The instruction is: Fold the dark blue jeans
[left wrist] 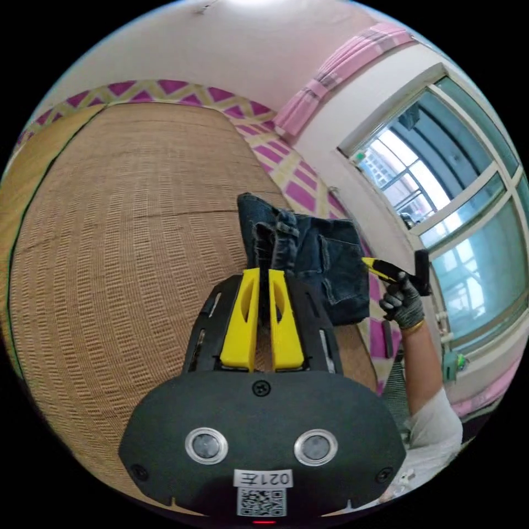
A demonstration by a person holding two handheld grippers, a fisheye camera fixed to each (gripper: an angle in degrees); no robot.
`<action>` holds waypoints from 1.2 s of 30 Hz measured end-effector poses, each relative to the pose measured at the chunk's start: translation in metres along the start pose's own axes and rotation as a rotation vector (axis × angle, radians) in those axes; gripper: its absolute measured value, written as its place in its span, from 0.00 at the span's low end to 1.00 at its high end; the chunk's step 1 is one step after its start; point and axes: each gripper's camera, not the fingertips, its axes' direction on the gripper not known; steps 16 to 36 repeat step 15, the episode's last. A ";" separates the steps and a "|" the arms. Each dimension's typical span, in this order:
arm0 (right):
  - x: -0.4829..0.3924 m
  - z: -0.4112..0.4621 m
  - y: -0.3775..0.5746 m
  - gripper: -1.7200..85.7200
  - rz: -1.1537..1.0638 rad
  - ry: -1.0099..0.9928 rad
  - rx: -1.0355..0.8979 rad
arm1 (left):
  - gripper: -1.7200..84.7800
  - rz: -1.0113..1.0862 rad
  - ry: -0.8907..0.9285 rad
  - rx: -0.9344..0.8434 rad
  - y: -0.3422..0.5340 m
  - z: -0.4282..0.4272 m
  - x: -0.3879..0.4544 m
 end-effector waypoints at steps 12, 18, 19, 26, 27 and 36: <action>-0.247 0.053 0.160 0.15 -0.817 0.018 -0.016 | 0.02 0.210 -0.273 0.299 0.262 -0.170 0.023; -0.339 0.087 0.208 0.14 -1.003 -0.099 -0.023 | 0.01 0.136 -0.371 0.400 0.337 -0.228 0.014; -0.339 0.087 0.208 0.14 -1.003 -0.099 -0.023 | 0.01 0.136 -0.371 0.400 0.337 -0.228 0.014; -0.339 0.087 0.208 0.14 -1.003 -0.099 -0.023 | 0.01 0.136 -0.371 0.400 0.337 -0.228 0.014; -0.339 0.087 0.208 0.14 -1.003 -0.099 -0.023 | 0.01 0.136 -0.371 0.400 0.337 -0.228 0.014; -0.339 0.087 0.208 0.14 -1.003 -0.099 -0.023 | 0.01 0.136 -0.371 0.400 0.337 -0.228 0.014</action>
